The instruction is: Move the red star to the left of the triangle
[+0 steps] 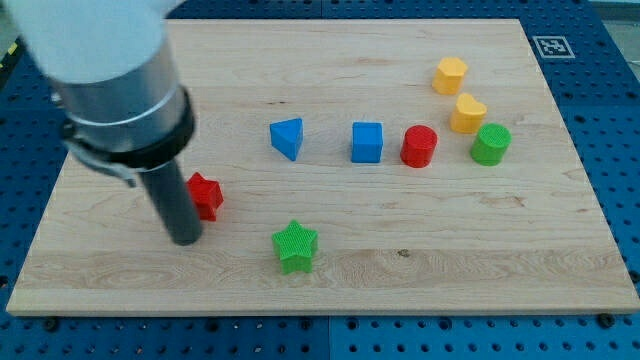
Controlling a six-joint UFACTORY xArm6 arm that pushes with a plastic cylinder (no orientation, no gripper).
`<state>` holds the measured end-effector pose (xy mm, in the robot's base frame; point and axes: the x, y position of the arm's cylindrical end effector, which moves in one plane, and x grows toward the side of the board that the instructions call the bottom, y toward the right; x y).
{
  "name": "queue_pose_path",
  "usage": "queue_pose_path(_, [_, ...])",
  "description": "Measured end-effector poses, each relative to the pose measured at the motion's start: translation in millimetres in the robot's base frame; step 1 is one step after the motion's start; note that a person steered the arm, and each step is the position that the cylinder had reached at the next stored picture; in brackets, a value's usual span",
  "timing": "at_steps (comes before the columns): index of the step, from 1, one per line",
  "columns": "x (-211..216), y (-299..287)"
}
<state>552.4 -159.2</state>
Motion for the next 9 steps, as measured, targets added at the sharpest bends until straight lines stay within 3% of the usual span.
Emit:
queue_pose_path(1, [-3, -44])
queue_pose_path(2, [-10, -48])
queue_pose_path(5, [-23, 18])
queue_pose_path(9, [-34, 36])
